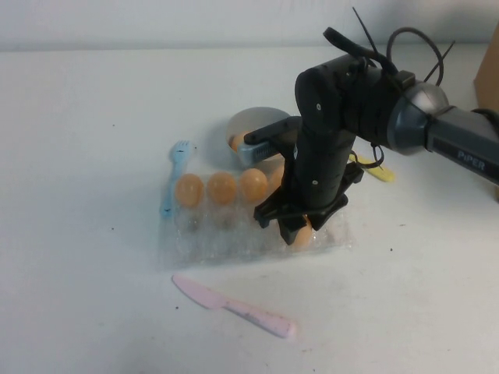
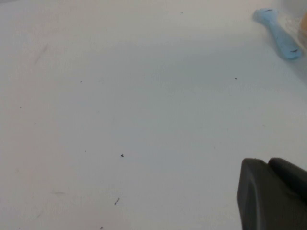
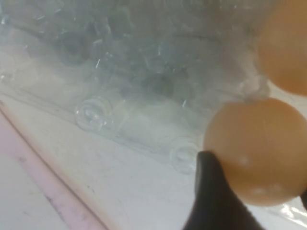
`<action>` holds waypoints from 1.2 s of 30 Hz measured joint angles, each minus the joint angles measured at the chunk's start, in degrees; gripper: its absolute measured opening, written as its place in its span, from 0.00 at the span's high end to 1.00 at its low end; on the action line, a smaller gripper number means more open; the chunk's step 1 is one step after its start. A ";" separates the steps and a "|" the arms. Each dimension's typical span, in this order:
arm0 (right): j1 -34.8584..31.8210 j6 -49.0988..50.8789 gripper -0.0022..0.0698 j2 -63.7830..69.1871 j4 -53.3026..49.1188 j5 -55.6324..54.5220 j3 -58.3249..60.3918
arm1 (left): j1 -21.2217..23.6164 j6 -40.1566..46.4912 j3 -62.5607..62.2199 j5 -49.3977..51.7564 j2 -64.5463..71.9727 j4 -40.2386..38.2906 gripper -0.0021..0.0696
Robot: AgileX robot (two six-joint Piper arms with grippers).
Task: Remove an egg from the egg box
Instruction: Pick up the egg from the plastic box, then place the egg in the bowl
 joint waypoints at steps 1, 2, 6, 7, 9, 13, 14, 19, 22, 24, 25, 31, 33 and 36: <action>0.00 -0.23 0.52 0.00 0.00 0.24 -0.65 | 0.00 0.00 0.00 0.00 0.00 0.00 0.98; 0.00 -0.65 0.52 0.00 0.00 0.49 -1.56 | 0.00 0.00 0.00 0.00 0.00 0.00 0.98; 0.00 -1.27 0.52 -0.52 0.00 0.74 -4.38 | 0.00 0.00 0.00 0.00 0.00 0.00 0.98; 0.00 -1.32 0.52 -1.10 0.00 0.74 -4.68 | 0.00 0.00 0.00 0.00 0.00 0.00 0.98; 0.00 -1.55 0.52 -2.40 -0.12 0.74 -4.68 | 0.00 0.00 0.00 0.00 0.00 0.00 0.98; 0.00 -1.55 0.52 -6.37 -2.75 1.01 -4.72 | 0.00 0.00 0.00 0.00 0.00 0.00 0.98; 0.00 -1.55 0.52 -7.18 -3.76 1.12 -4.82 | 0.00 0.00 0.00 0.00 0.00 0.00 0.98; 0.00 -1.55 0.52 -10.03 -10.65 0.21 -5.45 | 0.00 0.00 0.00 0.00 0.00 0.00 0.98; 0.00 -1.55 0.52 -9.99 -12.41 -4.53 -5.57 | 0.00 0.00 0.00 0.00 0.00 0.00 0.98; 0.00 -1.55 0.52 -9.36 -12.82 -8.26 -5.57 | 0.00 0.00 0.00 0.00 0.00 0.00 0.98; 0.00 -1.55 0.52 -8.75 -13.25 -10.69 -5.57 | 0.00 0.00 0.00 0.00 0.00 0.00 0.98; -0.73 -1.55 0.52 -3.93 -14.26 -21.68 -5.57 | 0.00 0.00 0.00 0.00 0.00 0.00 0.98; -1.49 -1.55 0.52 -2.36 -14.05 -24.13 -5.68 | 0.00 0.00 0.00 0.00 0.00 0.00 0.98; -3.01 -1.55 0.52 0.06 -13.44 -26.56 -6.83 | 0.00 0.00 0.00 0.00 0.00 0.00 0.98</action>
